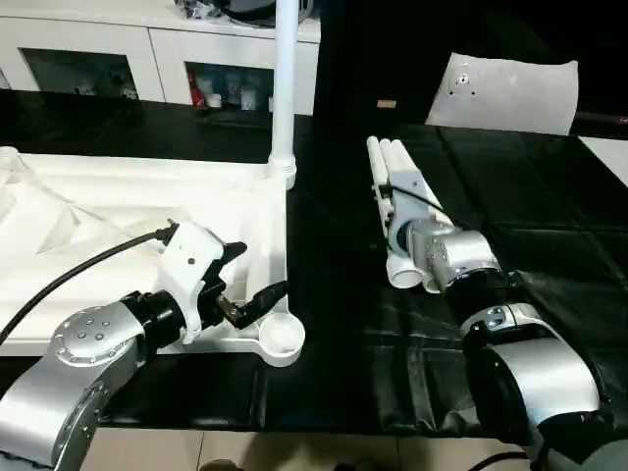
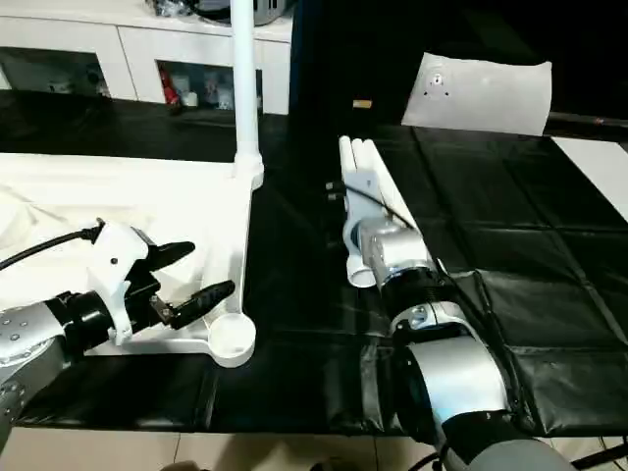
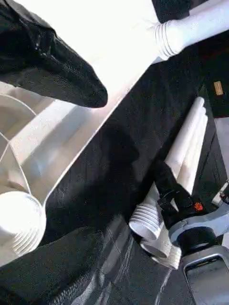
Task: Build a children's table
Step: Pick table leg
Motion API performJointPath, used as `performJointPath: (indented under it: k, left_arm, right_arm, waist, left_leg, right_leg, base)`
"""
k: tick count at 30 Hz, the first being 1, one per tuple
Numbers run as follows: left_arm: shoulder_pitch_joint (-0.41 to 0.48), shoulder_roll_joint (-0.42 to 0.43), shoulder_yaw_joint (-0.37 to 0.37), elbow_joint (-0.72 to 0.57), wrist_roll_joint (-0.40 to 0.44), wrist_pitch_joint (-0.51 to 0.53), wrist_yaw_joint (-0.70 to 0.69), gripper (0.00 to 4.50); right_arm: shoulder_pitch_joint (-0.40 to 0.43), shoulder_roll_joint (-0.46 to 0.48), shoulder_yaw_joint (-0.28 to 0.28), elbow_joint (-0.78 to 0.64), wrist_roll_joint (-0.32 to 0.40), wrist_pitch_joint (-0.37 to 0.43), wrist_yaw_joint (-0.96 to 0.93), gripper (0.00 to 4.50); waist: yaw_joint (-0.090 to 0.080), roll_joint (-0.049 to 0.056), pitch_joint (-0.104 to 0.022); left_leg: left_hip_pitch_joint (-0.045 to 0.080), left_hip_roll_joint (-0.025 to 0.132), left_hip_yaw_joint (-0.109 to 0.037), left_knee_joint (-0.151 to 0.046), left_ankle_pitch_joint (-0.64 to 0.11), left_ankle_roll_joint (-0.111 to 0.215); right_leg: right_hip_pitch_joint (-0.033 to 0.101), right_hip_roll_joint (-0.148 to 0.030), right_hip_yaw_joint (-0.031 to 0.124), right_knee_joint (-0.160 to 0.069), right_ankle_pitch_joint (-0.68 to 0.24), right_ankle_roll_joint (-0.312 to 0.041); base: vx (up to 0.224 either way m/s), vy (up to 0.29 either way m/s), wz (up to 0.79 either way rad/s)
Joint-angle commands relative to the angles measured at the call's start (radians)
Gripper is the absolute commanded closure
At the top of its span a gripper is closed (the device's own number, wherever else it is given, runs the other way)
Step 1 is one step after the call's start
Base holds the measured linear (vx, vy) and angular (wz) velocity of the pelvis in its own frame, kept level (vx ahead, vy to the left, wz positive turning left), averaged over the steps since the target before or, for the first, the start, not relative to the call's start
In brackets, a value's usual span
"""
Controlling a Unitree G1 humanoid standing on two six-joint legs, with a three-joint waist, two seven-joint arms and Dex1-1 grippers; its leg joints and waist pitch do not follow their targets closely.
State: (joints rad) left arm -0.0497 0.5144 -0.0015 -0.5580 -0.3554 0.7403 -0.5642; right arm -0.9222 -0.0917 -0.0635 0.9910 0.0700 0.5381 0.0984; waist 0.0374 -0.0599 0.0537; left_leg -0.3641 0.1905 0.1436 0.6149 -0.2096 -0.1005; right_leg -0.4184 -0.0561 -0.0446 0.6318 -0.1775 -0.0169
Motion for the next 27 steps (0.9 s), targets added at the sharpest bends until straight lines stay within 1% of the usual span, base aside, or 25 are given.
performJointPath:
  k: [1, 4, 5, 6, 8, 9, 10, 11, 12, 13, 14, 15, 17, 19, 20, 21, 25, 26, 27]
  left_arm:
    - [0.005, 0.005, -0.011, -0.023, 0.003, 0.007, -0.001, 0.04]
    - [0.012, 0.011, -0.015, -0.029, -0.001, 0.01, -0.003, 0.04]
    - [0.013, 0.012, -0.017, -0.032, -0.004, 0.012, -0.004, 0.04]
    - [0.011, 0.012, -0.022, -0.033, -0.007, 0.013, -0.003, 0.04]
    - [0.006, 0.007, -0.025, -0.033, -0.009, 0.013, 0.001, 0.04]
    - [0.002, 0.006, -0.028, -0.031, -0.008, 0.012, 0.003, 0.04]
    - [0.001, 0.007, -0.029, -0.03, -0.006, 0.011, 0.003, 0.04]
    - [0.0, 0.006, -0.033, -0.029, -0.005, 0.009, 0.004, 0.0]
    - [-0.001, 0.007, -0.036, -0.029, -0.004, 0.009, 0.003, 0.0]
    - [-0.001, 0.007, -0.038, -0.029, -0.003, 0.009, 0.003, 0.0]
    - [-0.001, 0.008, -0.039, -0.029, -0.002, 0.009, 0.003, 0.0]
    - [-0.003, 0.006, -0.04, -0.027, -0.004, 0.007, 0.003, 0.0]
    - [-0.007, 0.015, -0.052, -0.027, -0.001, 0.006, -0.002, 0.0]
    - [-0.008, 0.015, -0.054, -0.026, 0.0, 0.006, -0.002, 0.0]
    - [-0.011, 0.013, -0.059, -0.024, 0.0, 0.004, -0.002, 0.0]
    - [-0.012, 0.012, -0.059, -0.024, -0.001, 0.004, -0.002, 0.0]
    - [-0.015, 0.009, -0.072, -0.023, 0.001, 0.003, -0.002, 0.0]
    - [-0.01, 0.009, -0.072, -0.026, -0.004, 0.004, -0.004, 0.0]
    - [-0.007, 0.01, -0.072, -0.028, -0.006, 0.003, -0.004, 0.0]
  right_arm:
    - [-0.023, -0.012, -0.025, 0.034, 0.01, 0.005, -0.013, 0.0]
    - [-0.032, -0.017, -0.033, 0.063, 0.01, -0.003, -0.017, 0.0]
    - [-0.036, -0.018, -0.036, 0.071, 0.015, 0.002, -0.016, 0.0]
    - [-0.043, -0.019, -0.046, 0.084, 0.027, 0.011, -0.013, 0.0]
    - [-0.055, -0.019, -0.043, 0.095, 0.027, 0.049, -0.004, 0.0]
    - [-0.061, -0.016, -0.053, 0.101, 0.035, 0.06, 0.005, 0.0]
    - [-0.062, -0.015, -0.06, 0.103, 0.041, 0.061, 0.004, 0.0]
    - [-0.072, -0.016, -0.064, 0.115, 0.044, 0.072, 0.012, 0.3]
    - [-0.078, -0.017, -0.068, 0.121, 0.047, 0.083, 0.016, 0.3]
    - [-0.079, -0.018, -0.069, 0.123, 0.048, 0.087, 0.017, 0.3]
    - [-0.081, -0.019, -0.069, 0.125, 0.048, 0.091, 0.018, 0.41]
    - [-0.084, -0.019, -0.081, 0.132, 0.059, 0.103, 0.027, 0.5]
    - [-0.09, -0.021, -0.076, 0.141, 0.056, 0.114, 0.038, 0.7]
    - [-0.092, -0.021, -0.079, 0.144, 0.06, 0.119, 0.038, 0.75]
    - [-0.099, -0.022, -0.086, 0.149, 0.066, 0.137, 0.043, 0.83]
    - [-0.1, -0.021, -0.086, 0.149, 0.066, 0.139, 0.045, 1.06]
    - [-0.105, -0.019, -0.085, 0.154, 0.069, 0.169, 0.06, 1.18]
    - [-0.105, -0.018, -0.083, 0.154, 0.067, 0.173, 0.067, 1.33]
    - [-0.105, -0.016, -0.08, 0.155, 0.065, 0.175, 0.073, 1.33]
  waist:
    - [0.004, 0.012, -0.061]
    - [0.003, 0.01, -0.06]
    - [0.002, 0.005, -0.06]
    - [0.002, 0.009, -0.06]
    - [0.001, 0.009, -0.06]
    - [0.001, 0.005, -0.06]
    - [0.0, 0.006, -0.06]
    - [0.0, 0.009, -0.06]
    - [-0.002, 0.007, -0.061]
    - [-0.002, 0.007, -0.061]
    - [-0.001, 0.004, -0.06]
    - [-0.001, 0.007, -0.061]
    - [-0.002, 0.005, -0.062]
    - [-0.002, 0.005, -0.061]
    - [-0.002, 0.007, -0.061]
    - [-0.002, 0.007, -0.062]
    - [-0.002, 0.004, -0.061]
    - [-0.002, 0.008, -0.061]
    - [-0.003, 0.007, -0.062]
  left_leg:
    - [-0.001, 0.018, 0.013, -0.074, -0.138, -0.038]
    - [-0.001, 0.018, 0.014, -0.074, -0.153, -0.041]
    - [-0.002, 0.018, 0.015, -0.074, -0.153, -0.04]
    - [0.0, 0.019, 0.015, -0.073, -0.148, -0.039]
    - [0.001, 0.019, 0.015, -0.073, -0.152, -0.038]
    - [-0.001, 0.019, 0.015, -0.074, -0.155, -0.038]
    - [-0.001, 0.019, 0.015, -0.073, -0.156, -0.039]
    - [0.0, 0.02, 0.015, -0.073, -0.155, -0.042]
    - [-0.001, 0.02, 0.014, -0.073, -0.148, -0.041]
    - [-0.001, 0.02, 0.014, -0.073, -0.148, -0.041]
    - [-0.002, 0.02, 0.015, -0.073, -0.145, -0.04]
    - [-0.001, 0.02, 0.015, -0.073, -0.145, -0.041]
    - [-0.001, 0.02, 0.015, -0.072, -0.142, -0.041]
    - [-0.002, 0.02, 0.016, -0.072, -0.142, -0.041]
    - [-0.001, 0.019, 0.015, -0.072, -0.144, -0.042]
    - [0.0, 0.02, 0.015, -0.072, -0.146, -0.042]
    - [-0.001, 0.021, 0.015, -0.073, -0.149, -0.044]
    - [-0.001, 0.021, 0.014, -0.073, -0.149, -0.046]
    - [0.0, 0.021, 0.015, -0.072, -0.15, -0.046]
  right_leg:
    - [0.055, -0.056, 0.037, -0.06, -0.195, -0.155]
    - [0.054, -0.057, 0.037, -0.062, -0.209, -0.154]
    - [0.055, -0.057, 0.037, -0.062, -0.212, -0.152]
    - [0.053, -0.057, 0.037, -0.061, -0.208, -0.152]
    - [0.053, -0.055, 0.037, -0.061, -0.211, -0.154]
    - [0.054, -0.057, 0.037, -0.062, -0.225, -0.15]
    - [0.054, -0.057, 0.037, -0.062, -0.228, -0.148]
    - [0.052, -0.056, 0.037, -0.062, -0.222, -0.147]
    - [0.054, -0.055, 0.036, -0.06, -0.209, -0.15]
    - [0.054, -0.055, 0.036, -0.06, -0.209, -0.15]
    - [0.054, -0.056, 0.036, -0.06, -0.206, -0.152]
    - [0.053, -0.056, 0.036, -0.06, -0.202, -0.152]
    - [0.054, -0.056, 0.036, -0.059, -0.198, -0.156]
    - [0.054, -0.056, 0.036, -0.059, -0.199, -0.155]
    - [0.054, -0.056, 0.036, -0.06, -0.203, -0.156]
    - [0.054, -0.056, 0.036, -0.059, -0.204, -0.157]
    - [0.054, -0.057, 0.036, -0.06, -0.214, -0.155]
    - [0.054, -0.057, 0.036, -0.06, -0.214, -0.156]
    - [0.054, -0.056, 0.036, -0.06, -0.211, -0.156]
  base:
    - [0.0, 0.0, 0.0]
    - [0.0, 0.0, 0.0]
    - [0.0, 0.0, 0.0]
    - [0.0, 0.0, 0.0]
    - [0.0, 0.0, 0.0]
    - [0.0, 0.0, 0.0]
    - [0.0, 0.0, 0.0]
    - [0.0, 0.0, 0.0]
    - [0.0, 0.0, 0.0]
    - [0.0, 0.0, 0.0]
    - [0.0, 0.0, 0.0]
    - [0.0, 0.0, 0.0]
    - [0.0, 0.0, 0.0]
    - [0.0, 0.0, 0.0]
    - [0.0, 0.0, 0.0]
    - [0.0, 0.0, 0.0]
    - [0.0, 0.0, 0.0]
    - [0.0, 0.0, 0.0]
    - [0.0, 0.0, 0.0]
